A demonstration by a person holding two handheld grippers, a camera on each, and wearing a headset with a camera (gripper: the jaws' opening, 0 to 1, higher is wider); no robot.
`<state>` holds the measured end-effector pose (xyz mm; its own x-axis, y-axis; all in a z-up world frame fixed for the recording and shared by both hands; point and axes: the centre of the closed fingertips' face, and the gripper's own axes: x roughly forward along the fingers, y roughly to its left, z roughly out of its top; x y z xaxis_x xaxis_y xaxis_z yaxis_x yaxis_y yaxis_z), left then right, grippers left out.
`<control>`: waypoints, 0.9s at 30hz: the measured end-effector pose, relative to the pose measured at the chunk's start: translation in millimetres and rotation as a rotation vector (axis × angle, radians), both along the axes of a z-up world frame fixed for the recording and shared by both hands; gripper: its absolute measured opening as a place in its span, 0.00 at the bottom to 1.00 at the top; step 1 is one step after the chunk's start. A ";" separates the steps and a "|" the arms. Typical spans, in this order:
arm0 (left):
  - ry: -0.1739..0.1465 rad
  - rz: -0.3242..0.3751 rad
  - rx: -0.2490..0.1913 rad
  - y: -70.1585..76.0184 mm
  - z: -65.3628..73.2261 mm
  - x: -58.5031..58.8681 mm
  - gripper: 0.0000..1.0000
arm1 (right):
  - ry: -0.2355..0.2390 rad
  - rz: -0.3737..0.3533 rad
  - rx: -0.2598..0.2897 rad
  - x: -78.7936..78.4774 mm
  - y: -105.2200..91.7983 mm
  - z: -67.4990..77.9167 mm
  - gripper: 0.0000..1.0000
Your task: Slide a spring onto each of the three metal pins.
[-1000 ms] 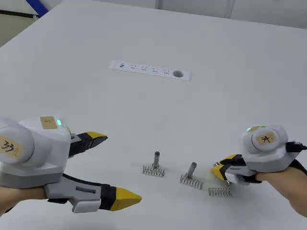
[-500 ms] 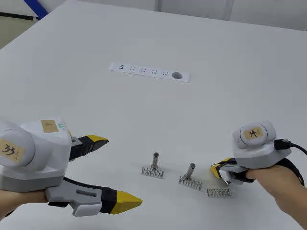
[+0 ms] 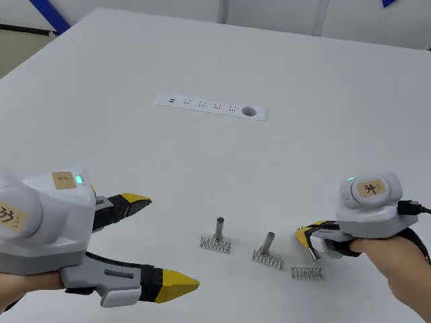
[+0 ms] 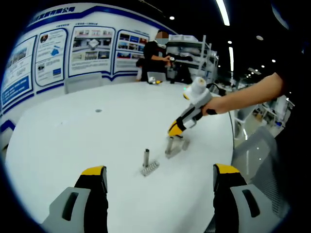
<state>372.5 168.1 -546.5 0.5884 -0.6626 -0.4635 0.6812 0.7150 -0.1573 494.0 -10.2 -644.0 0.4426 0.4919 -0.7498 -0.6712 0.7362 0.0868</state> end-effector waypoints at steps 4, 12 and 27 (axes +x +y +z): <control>-0.009 -0.004 -0.001 -2.4 3.2 -1.0 0.92 | -0.031 0.007 0.018 -1.1 0.0 5.1 0.08; -0.013 -0.006 0.001 -3.6 5.0 -2.6 0.92 | -0.077 0.018 0.040 -6.1 -2.1 14.5 0.08; -0.014 -0.018 0.008 -9.0 7.8 -7.1 0.92 | -0.151 0.011 0.108 -15.4 -11.3 24.4 0.08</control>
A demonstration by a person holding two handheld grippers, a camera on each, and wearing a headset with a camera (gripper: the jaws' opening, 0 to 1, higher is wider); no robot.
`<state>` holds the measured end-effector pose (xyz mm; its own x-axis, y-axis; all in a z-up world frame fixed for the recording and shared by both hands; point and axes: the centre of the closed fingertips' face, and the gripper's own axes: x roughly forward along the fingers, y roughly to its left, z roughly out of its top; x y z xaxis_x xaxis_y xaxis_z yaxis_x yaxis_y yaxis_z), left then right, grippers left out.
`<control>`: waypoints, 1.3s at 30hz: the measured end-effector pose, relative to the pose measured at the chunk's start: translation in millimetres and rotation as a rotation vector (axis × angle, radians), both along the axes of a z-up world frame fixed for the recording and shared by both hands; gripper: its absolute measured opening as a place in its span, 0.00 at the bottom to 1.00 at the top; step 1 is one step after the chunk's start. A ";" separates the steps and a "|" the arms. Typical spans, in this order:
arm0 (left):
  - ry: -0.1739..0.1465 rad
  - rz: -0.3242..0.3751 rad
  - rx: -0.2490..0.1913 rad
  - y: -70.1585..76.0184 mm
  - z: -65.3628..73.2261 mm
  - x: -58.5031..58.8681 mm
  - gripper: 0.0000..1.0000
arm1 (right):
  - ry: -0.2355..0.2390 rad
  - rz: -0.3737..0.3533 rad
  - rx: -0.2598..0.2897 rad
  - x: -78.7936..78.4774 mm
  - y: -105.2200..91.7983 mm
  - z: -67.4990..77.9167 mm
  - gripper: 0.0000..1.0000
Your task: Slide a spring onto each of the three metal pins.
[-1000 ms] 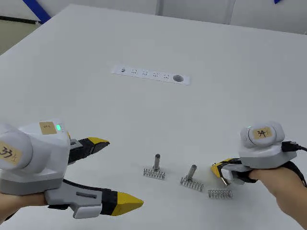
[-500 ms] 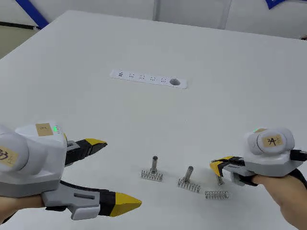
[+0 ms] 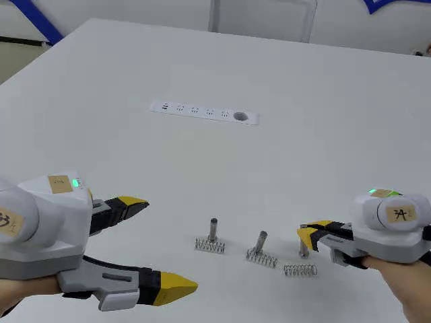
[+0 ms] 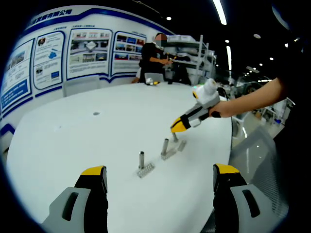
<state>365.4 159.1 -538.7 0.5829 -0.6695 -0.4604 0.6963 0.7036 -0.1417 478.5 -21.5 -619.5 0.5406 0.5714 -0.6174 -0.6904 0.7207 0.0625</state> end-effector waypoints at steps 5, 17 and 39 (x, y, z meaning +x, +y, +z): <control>-0.001 -0.001 0.002 -0.5 0.5 -1.1 0.92 | -0.036 0.008 0.006 -5.4 -2.8 1.8 0.08; -0.005 -0.011 0.005 -4.6 2.0 -2.0 0.92 | -0.058 0.012 -0.029 -11.5 -13.8 1.8 0.09; -0.009 -0.002 0.022 0.8 3.7 0.4 0.91 | 0.042 0.111 -0.014 -34.9 -24.7 -4.4 0.21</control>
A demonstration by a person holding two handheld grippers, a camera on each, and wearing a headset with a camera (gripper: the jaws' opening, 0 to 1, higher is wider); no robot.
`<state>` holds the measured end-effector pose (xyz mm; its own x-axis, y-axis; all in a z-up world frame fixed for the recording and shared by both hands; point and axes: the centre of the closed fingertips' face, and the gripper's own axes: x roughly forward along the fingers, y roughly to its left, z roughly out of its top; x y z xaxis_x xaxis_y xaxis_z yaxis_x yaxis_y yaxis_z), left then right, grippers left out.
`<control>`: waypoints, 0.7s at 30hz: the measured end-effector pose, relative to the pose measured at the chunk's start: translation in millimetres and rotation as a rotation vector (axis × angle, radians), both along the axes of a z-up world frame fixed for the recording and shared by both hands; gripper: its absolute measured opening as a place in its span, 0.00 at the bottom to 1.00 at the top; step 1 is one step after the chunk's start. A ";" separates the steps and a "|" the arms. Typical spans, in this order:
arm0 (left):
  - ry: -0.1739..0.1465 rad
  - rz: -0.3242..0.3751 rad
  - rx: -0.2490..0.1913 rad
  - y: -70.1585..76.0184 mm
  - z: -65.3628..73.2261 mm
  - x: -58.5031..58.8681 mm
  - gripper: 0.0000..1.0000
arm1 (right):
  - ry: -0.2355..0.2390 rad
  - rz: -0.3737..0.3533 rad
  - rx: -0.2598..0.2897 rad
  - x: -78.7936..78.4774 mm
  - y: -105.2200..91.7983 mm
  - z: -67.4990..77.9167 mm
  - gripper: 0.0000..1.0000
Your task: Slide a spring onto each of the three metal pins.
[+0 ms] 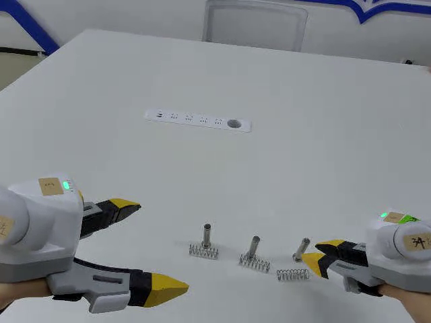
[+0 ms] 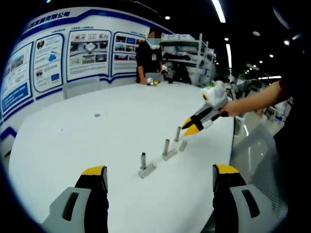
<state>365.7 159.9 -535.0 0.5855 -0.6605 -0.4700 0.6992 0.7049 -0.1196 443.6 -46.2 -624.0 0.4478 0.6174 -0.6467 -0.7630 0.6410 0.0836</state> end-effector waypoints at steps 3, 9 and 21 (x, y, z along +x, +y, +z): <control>0.009 -0.013 0.009 -2.7 -3.8 -1.6 0.92 | 0.018 0.125 -0.032 -8.9 2.1 -4.9 0.22; 0.009 0.000 -0.026 -3.5 3.0 2.1 0.92 | -0.010 0.279 -0.062 -13.1 18.5 -8.2 0.22; 0.005 0.031 0.007 11.3 1.1 7.4 0.92 | 0.016 0.399 -0.230 -11.5 9.8 -38.2 0.19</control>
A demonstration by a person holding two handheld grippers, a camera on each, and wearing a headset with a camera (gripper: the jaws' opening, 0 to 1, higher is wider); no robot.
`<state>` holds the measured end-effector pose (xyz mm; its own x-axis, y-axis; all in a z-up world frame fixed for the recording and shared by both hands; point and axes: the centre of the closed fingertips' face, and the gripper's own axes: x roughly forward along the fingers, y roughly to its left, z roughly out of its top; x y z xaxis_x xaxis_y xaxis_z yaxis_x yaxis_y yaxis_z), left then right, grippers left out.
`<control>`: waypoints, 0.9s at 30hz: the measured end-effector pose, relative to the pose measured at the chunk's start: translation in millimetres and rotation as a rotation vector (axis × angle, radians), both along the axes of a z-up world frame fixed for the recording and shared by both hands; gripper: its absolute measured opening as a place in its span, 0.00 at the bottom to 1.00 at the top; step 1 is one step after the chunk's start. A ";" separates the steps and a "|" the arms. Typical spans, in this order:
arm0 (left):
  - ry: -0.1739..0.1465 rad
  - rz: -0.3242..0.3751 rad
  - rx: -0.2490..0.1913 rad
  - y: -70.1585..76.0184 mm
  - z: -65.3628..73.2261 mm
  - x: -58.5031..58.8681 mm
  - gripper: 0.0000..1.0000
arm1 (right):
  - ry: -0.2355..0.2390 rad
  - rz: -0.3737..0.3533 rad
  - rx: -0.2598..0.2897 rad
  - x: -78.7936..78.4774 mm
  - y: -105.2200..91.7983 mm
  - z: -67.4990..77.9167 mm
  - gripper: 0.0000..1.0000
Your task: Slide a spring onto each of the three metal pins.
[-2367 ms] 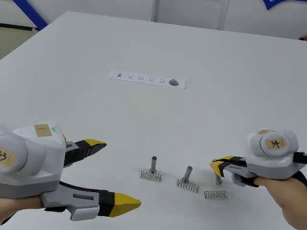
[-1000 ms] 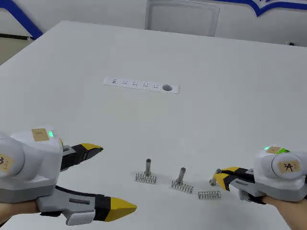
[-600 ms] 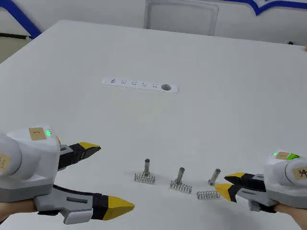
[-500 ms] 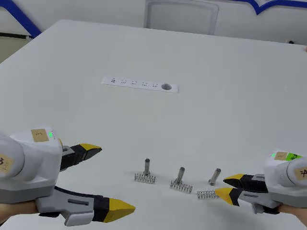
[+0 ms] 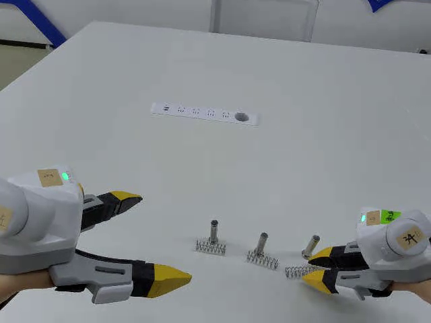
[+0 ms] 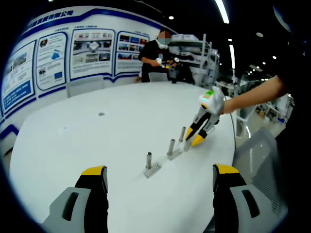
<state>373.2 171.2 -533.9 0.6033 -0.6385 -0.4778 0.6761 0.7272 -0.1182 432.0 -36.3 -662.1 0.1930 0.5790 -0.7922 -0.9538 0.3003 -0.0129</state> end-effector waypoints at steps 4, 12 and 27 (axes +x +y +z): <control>0.002 -0.004 0.002 -1.3 -0.4 0.5 0.92 | 0.029 0.021 0.006 -4.0 1.3 -3.7 0.17; 0.005 -0.014 0.001 -6.4 -1.5 -0.3 0.92 | 0.027 0.047 0.002 -4.4 1.3 -4.5 0.17; 0.014 -0.023 0.020 -5.3 -7.1 -5.2 0.91 | 0.002 0.099 -0.033 -8.8 -0.1 -4.0 0.12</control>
